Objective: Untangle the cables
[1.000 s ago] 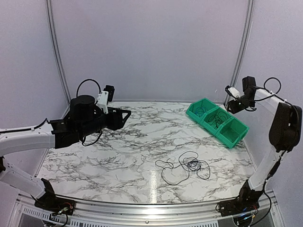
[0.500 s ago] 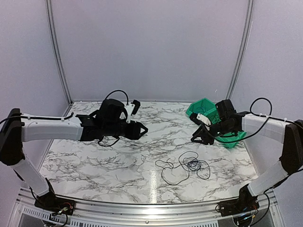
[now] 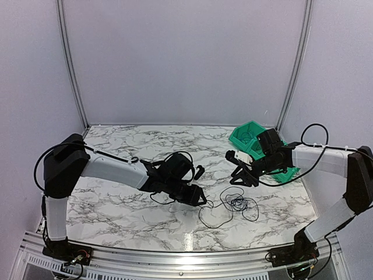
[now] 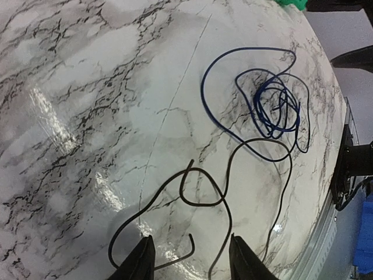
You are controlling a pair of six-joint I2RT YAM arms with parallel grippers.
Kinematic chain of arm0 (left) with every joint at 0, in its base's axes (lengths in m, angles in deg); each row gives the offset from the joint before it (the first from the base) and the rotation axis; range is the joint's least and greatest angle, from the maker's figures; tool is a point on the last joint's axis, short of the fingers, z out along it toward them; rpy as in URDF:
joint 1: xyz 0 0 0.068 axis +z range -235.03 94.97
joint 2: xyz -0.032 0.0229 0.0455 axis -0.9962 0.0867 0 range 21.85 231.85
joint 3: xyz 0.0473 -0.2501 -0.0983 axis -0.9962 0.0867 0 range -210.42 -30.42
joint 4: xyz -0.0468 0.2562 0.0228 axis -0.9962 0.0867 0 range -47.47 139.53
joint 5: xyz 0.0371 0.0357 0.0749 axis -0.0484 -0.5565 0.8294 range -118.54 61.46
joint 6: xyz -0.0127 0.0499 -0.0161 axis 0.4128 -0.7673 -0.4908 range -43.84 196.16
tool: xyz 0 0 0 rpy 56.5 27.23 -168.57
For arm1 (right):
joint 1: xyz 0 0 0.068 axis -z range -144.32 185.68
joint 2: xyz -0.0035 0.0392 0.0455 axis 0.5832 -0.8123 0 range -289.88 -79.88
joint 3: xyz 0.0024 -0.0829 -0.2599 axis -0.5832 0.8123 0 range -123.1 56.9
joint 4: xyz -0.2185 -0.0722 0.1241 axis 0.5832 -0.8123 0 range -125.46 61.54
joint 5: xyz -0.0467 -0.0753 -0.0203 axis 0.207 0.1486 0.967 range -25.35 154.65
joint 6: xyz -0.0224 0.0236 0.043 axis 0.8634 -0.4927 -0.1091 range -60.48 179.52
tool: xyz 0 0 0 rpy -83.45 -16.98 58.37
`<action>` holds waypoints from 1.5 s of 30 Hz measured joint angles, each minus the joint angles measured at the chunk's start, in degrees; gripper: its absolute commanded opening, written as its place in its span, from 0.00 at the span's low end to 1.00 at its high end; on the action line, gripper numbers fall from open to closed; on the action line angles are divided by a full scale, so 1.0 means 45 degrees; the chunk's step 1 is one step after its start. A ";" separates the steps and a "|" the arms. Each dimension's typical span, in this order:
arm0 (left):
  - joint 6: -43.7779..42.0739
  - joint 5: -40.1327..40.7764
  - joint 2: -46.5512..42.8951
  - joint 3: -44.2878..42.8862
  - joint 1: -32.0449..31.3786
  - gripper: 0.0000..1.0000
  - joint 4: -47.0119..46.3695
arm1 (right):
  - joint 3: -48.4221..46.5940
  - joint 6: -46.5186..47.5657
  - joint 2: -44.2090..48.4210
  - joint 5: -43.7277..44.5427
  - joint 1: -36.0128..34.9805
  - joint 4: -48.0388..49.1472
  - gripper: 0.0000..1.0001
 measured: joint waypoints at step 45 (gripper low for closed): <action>-0.0933 0.4080 -0.6824 0.2715 0.0053 0.00 0.0126 | -0.0228 0.0889 -0.2030 0.1792 -0.0758 -0.0758 0.37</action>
